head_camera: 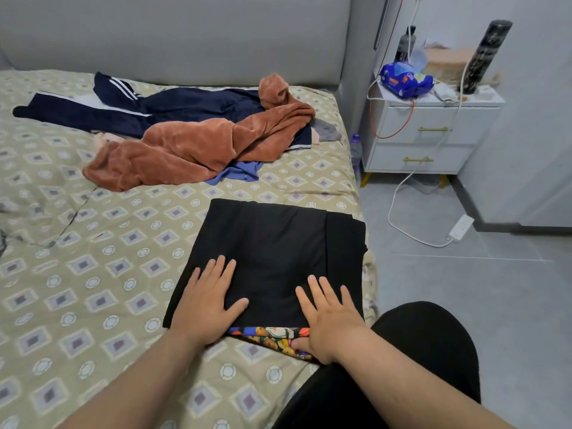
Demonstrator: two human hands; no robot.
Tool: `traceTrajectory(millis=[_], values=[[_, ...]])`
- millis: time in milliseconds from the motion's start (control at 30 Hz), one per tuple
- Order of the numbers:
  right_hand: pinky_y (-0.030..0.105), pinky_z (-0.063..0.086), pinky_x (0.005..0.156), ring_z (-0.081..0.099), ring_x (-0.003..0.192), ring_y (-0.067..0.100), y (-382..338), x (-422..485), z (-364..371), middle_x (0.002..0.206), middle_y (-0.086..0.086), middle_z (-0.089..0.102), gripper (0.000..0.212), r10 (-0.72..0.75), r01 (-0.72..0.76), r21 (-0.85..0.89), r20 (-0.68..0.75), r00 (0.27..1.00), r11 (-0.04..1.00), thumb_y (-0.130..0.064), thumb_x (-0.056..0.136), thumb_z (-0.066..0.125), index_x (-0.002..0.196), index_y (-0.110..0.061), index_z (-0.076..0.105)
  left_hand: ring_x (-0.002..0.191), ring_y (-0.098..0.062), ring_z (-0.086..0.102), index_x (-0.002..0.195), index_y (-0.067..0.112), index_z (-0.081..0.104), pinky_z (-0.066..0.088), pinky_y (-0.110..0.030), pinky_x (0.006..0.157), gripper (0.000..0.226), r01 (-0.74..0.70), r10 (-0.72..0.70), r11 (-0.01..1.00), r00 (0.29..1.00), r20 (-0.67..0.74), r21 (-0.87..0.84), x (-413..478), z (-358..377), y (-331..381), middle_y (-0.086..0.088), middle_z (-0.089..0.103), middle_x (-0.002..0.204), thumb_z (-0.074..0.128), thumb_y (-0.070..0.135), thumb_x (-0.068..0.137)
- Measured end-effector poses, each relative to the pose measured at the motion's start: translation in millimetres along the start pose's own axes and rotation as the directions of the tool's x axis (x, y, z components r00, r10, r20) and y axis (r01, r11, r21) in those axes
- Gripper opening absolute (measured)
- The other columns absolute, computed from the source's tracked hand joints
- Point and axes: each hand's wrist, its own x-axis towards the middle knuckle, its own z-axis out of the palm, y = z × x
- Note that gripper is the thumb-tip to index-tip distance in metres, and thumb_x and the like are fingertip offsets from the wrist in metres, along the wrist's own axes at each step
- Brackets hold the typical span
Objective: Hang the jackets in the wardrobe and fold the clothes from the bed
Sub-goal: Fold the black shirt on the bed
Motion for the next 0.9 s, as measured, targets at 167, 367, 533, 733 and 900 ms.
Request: traceTrajectory(millis=[167,367,533,733,900], values=[[0.057,-0.013,0.118,-0.035,0.144,0.029,0,7,-2,0.156,0.007,-0.039,0.099,-0.008,0.008,0.004,0.031,0.999,1.0,-0.071,0.093,0.037,0.152,-0.023,-0.026,0.153,-0.019,-0.007,0.159,0.021,-0.004,-0.003,-0.04,0.124,0.102,-0.008,0.004,0.998,0.997,0.073,0.064,7,-7,6,-0.004,-0.006,0.167,0.003,0.077,0.074],[0.048,-0.004,0.123,0.009,0.152,0.019,6,-8,-8,0.163,0.004,0.021,0.071,-0.001,0.162,0.343,-0.427,0.904,0.925,-0.063,0.087,0.03,0.148,-0.027,0.042,0.153,-0.02,-0.004,0.159,0.018,0.008,-0.003,-0.034,0.123,0.102,-0.167,0.162,0.984,0.984,-0.067,-0.063,32,-19,32,-0.005,0.0,0.166,0.025,0.075,0.077],[0.047,0.001,0.123,0.018,0.15,0.018,16,15,-31,0.16,0.003,0.03,0.051,0.212,0.106,0.452,-0.597,0.774,0.886,-0.047,0.095,0.042,0.14,-0.024,0.052,0.153,-0.019,-0.006,0.159,0.022,0.003,-0.002,-0.038,0.124,0.097,-0.162,0.165,0.984,0.986,-0.026,0.078,43,3,41,-0.004,-0.004,0.166,0.015,0.075,0.079],[0.055,-0.004,0.122,-0.008,0.153,0.03,25,61,-62,0.167,0.01,-0.004,0.065,0.192,-0.034,0.299,-0.517,0.834,0.954,-0.047,0.101,0.032,0.159,-0.025,0.011,0.153,-0.02,-0.006,0.159,0.017,0.008,-0.002,-0.039,0.123,0.096,-0.184,0.187,0.981,0.98,-0.062,0.056,44,11,38,-0.008,-0.002,0.166,0.02,0.073,0.082],[0.053,-0.006,0.122,-0.008,0.153,0.031,27,82,-42,0.167,0.009,-0.004,0.067,0.241,-0.1,0.306,-0.469,0.85,0.947,-0.054,0.1,0.021,0.159,-0.028,0.003,0.152,-0.018,-0.005,0.159,0.017,0.011,-0.002,-0.039,0.121,0.091,-0.201,0.206,0.978,0.972,-0.113,0.055,47,15,37,-0.006,-0.001,0.165,0.025,0.071,0.087]])
